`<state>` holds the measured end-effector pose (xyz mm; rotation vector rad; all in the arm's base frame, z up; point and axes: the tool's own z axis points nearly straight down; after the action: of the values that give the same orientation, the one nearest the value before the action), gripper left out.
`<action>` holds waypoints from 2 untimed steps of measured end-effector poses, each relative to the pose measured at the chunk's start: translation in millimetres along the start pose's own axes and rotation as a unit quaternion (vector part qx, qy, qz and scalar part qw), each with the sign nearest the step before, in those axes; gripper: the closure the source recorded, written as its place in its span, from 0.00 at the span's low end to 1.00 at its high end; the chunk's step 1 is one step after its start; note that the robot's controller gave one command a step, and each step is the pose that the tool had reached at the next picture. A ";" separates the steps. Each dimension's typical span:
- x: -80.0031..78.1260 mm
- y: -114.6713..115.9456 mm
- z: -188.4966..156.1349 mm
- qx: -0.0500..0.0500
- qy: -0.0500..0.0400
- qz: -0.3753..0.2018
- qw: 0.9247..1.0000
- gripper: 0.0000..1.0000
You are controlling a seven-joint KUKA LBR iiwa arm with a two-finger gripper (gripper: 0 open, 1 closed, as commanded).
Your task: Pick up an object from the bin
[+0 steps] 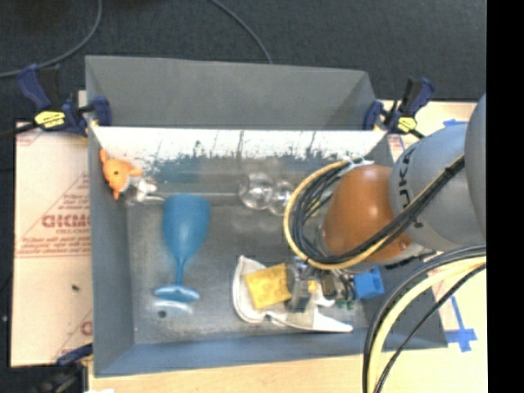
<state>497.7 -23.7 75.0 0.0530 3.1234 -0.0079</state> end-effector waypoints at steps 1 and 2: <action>0.0 0.0 0.0 0.000 0.000 -0.001 1.000 1.00; 0.8 22.2 -0.1 0.002 -0.005 0.001 1.000 1.00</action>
Offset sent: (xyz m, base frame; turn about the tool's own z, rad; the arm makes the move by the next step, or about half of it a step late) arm -0.0043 0.0257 -0.0050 0.0014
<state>497.6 -1.5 75.0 0.0548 3.1134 -0.0152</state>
